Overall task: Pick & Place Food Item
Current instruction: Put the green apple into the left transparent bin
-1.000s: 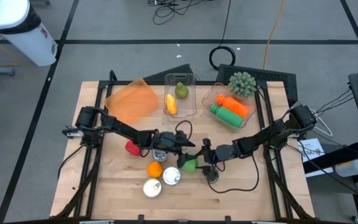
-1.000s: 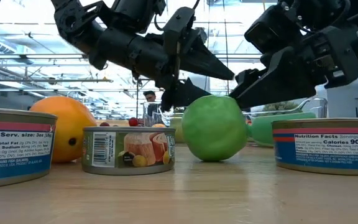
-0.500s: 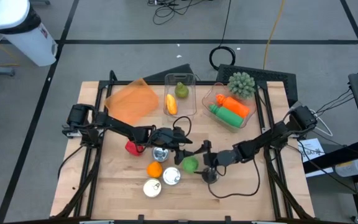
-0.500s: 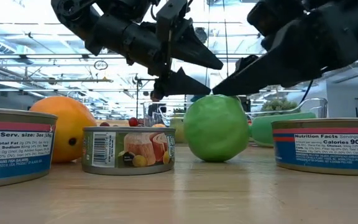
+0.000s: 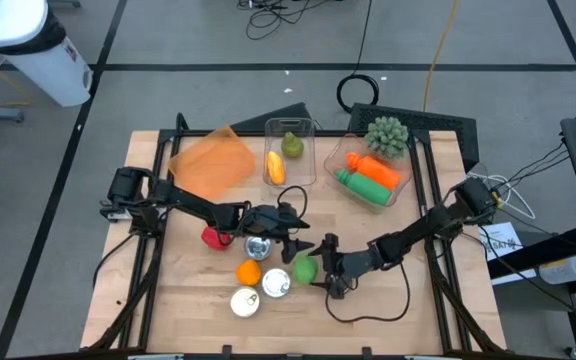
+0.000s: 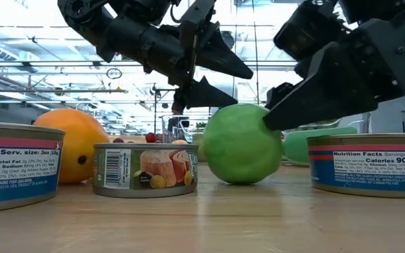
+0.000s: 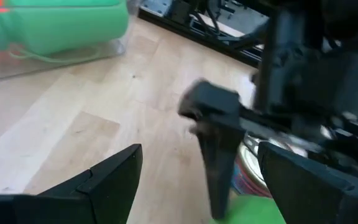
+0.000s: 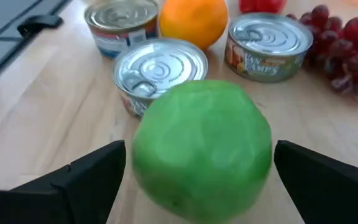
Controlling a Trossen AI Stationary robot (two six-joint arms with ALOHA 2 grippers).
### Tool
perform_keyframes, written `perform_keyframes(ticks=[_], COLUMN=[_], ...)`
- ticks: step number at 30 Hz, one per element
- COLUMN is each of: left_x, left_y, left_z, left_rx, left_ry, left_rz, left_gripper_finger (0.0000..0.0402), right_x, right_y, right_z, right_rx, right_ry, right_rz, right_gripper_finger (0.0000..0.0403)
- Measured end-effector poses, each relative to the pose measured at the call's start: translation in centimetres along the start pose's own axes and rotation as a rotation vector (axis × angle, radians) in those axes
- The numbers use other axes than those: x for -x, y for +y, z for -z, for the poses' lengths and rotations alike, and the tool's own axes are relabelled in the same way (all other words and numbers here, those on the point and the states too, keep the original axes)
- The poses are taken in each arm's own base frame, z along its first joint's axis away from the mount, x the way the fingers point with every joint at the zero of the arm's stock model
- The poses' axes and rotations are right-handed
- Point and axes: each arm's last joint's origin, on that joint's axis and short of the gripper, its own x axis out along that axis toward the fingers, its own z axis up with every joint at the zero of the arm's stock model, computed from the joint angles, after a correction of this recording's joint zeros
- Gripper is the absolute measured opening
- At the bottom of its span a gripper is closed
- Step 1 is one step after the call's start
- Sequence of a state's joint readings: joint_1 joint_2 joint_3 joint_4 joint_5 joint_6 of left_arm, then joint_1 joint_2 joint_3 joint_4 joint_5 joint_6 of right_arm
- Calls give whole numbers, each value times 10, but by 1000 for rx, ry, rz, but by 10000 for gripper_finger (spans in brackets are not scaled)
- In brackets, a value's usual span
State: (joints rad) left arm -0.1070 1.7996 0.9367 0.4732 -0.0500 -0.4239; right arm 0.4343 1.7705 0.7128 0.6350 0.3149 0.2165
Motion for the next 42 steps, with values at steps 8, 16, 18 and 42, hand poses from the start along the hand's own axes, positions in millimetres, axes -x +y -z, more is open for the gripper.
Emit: perform_keyframes(ticks=[8, 16, 18, 42], left_x=[0, 0, 0, 8], left_y=[0, 0, 0, 1], left_z=[0, 0, 0, -24], left_rx=[0, 0, 0, 156], left_ry=[-6, -5, -5, -142], left_rz=[-10, -10, -9, 79], left_gripper_finger=[318, 311, 312, 324], right_x=[-14, -16, -17, 119], right_y=[-3, -15, -20, -54], right_z=[5, 1, 0, -15], right_rx=[53, 45, 39, -28], right_ry=[-42, -47, -44, -354], right_rz=[-15, 18, 34, -40], right_gripper_finger=[392, 318, 303, 303])
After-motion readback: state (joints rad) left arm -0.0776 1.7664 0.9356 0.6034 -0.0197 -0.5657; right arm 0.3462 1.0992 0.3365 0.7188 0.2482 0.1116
